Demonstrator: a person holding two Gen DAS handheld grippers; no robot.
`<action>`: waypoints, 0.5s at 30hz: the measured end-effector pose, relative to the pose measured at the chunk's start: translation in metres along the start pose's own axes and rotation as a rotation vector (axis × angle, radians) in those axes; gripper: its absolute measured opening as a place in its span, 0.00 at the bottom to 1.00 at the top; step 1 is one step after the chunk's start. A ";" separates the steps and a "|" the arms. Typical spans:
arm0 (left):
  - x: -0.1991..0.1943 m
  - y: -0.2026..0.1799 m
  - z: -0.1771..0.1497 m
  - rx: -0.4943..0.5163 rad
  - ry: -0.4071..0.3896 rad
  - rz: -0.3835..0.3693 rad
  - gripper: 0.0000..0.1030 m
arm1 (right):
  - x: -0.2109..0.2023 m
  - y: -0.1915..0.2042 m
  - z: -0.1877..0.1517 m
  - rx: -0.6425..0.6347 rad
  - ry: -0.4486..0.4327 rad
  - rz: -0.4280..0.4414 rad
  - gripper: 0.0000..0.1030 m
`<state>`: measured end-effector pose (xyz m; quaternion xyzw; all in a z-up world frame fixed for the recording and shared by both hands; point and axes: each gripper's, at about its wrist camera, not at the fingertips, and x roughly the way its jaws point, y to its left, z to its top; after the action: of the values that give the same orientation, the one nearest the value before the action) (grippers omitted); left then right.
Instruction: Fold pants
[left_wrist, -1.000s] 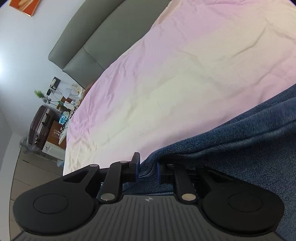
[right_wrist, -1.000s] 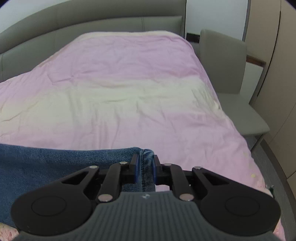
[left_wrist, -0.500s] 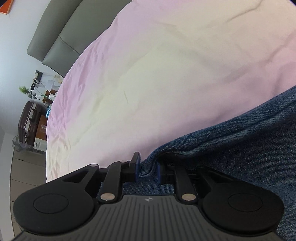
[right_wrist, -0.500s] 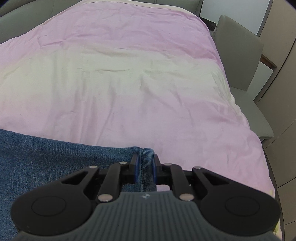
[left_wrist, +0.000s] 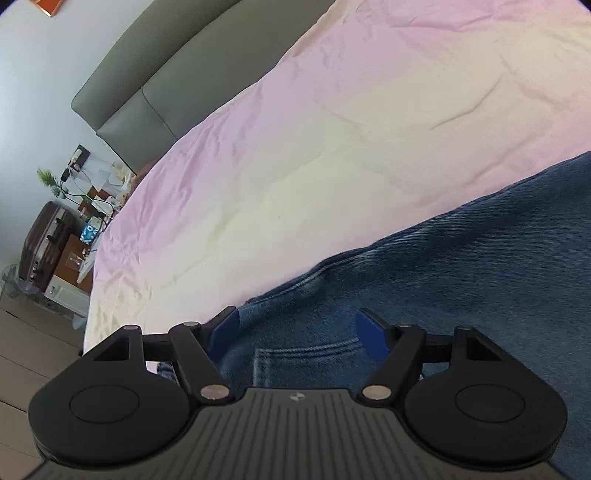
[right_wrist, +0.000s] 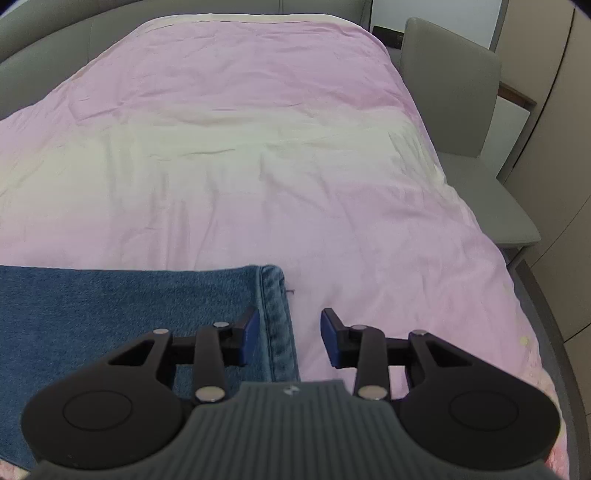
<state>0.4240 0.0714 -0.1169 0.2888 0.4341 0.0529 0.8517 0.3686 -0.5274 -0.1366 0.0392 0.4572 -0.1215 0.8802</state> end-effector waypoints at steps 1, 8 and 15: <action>-0.010 0.000 -0.005 -0.009 -0.012 -0.019 0.80 | -0.007 -0.004 -0.007 0.013 0.002 0.009 0.31; -0.075 -0.007 -0.057 -0.100 -0.051 -0.180 0.74 | -0.026 -0.038 -0.056 0.166 0.064 0.067 0.25; -0.100 -0.034 -0.111 -0.125 -0.021 -0.301 0.73 | -0.016 -0.061 -0.093 0.404 0.083 0.175 0.25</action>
<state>0.2711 0.0588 -0.1149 0.1677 0.4595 -0.0514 0.8707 0.2707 -0.5665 -0.1752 0.2593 0.4541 -0.1322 0.8420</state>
